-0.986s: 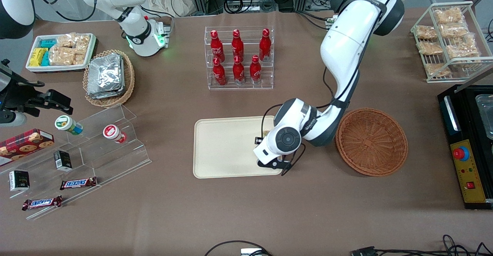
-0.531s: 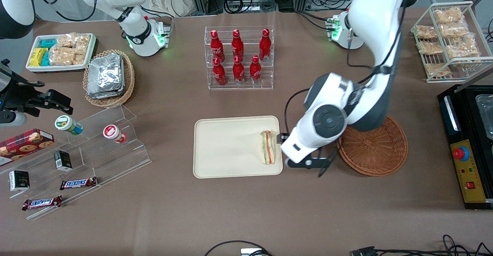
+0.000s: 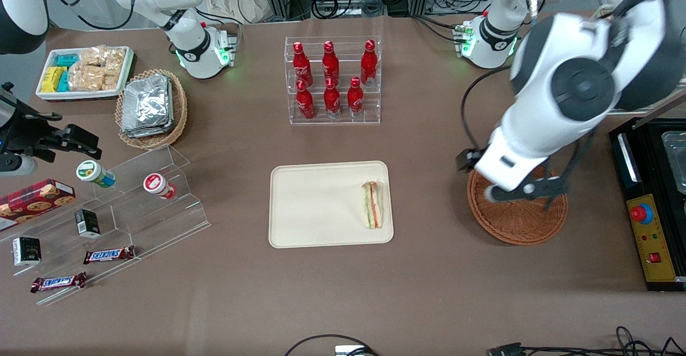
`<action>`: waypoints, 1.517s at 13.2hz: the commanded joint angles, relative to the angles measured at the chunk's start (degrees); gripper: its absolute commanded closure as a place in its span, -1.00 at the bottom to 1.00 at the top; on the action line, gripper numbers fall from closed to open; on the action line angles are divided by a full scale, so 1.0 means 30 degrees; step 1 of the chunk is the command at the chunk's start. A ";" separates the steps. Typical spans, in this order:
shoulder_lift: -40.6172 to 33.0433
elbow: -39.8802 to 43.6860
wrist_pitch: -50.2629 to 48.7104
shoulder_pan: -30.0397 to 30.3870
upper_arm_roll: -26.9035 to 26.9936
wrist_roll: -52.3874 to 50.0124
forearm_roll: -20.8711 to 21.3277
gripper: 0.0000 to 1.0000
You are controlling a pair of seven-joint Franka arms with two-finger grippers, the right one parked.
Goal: Place sandwich from basket to tray
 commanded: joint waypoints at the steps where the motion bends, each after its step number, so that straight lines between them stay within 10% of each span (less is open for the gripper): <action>1: -0.1258 -0.0902 -0.1089 0.1178 -0.0014 0.2345 0.0220 -1.00; 20: -0.4861 -0.7202 0.2366 0.2148 -0.0130 0.3756 -0.0102 -1.00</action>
